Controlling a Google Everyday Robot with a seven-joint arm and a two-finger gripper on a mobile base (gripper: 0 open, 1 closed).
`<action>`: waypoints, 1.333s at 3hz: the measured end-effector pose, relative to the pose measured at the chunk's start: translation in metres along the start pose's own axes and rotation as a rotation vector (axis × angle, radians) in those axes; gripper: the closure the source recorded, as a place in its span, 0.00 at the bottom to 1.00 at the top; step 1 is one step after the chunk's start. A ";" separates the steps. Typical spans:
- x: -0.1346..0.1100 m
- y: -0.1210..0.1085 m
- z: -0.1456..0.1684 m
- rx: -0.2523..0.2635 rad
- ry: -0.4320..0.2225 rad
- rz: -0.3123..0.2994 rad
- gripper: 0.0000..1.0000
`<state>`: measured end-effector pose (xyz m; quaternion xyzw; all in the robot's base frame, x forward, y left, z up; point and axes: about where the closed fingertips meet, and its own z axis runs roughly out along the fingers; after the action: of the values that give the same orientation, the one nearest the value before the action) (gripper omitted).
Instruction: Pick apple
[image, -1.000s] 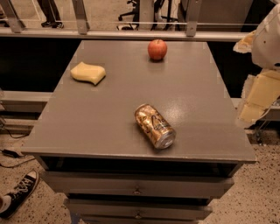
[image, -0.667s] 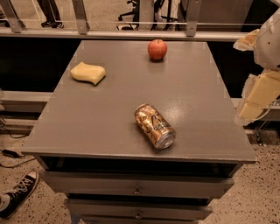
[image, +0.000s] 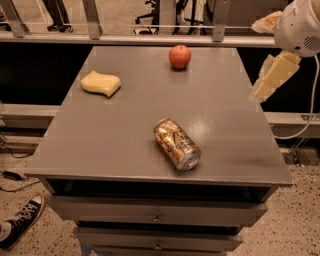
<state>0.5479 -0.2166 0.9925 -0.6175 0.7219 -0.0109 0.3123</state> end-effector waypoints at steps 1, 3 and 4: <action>0.000 0.000 0.000 0.000 0.000 0.000 0.00; 0.011 -0.037 0.040 0.040 -0.073 0.087 0.00; 0.024 -0.076 0.078 0.050 -0.123 0.181 0.00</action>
Offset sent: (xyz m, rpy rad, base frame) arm 0.0155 -0.0019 -0.0101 0.0349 -0.0025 -0.0247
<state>0.6501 -0.2272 0.9496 -0.5412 0.7537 0.0374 0.3710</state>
